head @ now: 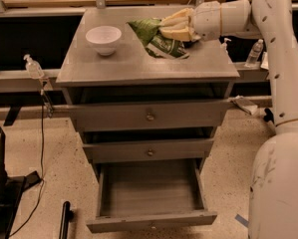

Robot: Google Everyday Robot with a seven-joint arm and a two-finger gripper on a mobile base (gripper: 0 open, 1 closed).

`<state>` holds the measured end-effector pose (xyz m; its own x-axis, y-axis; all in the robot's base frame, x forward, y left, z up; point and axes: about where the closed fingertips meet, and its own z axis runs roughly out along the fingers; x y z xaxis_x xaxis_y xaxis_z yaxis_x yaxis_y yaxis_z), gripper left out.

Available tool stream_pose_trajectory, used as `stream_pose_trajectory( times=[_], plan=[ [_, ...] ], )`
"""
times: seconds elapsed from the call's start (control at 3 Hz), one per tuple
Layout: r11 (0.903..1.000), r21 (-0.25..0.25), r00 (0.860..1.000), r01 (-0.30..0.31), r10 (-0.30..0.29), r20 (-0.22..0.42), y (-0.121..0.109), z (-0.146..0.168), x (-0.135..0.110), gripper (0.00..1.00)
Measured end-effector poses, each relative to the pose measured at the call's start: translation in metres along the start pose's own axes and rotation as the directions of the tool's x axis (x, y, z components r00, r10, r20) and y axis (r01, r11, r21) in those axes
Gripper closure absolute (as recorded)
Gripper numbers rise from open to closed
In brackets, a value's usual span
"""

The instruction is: Pick green jalapeno chip bag from bottom drawer and place on counter

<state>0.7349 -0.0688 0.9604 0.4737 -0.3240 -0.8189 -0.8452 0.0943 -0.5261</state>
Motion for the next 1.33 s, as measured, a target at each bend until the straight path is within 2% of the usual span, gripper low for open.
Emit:
stream_pose_trajectory(
  times=[0.33,0.67,1.0,1.33],
  plan=[
    [1.0000,-0.004,1.000,0.000,0.000,0.003,0.001,0.003,0.000,0.84],
    [0.9996,-0.017,1.000,-0.025,0.025,0.010,0.003,0.012,0.017,0.58],
    [0.9976,-0.008,0.996,-0.068,0.068,-0.055,0.000,0.020,0.062,0.37],
    [0.9966,-0.003,0.993,-0.083,0.082,-0.086,-0.001,0.023,0.082,0.12]
  ],
)
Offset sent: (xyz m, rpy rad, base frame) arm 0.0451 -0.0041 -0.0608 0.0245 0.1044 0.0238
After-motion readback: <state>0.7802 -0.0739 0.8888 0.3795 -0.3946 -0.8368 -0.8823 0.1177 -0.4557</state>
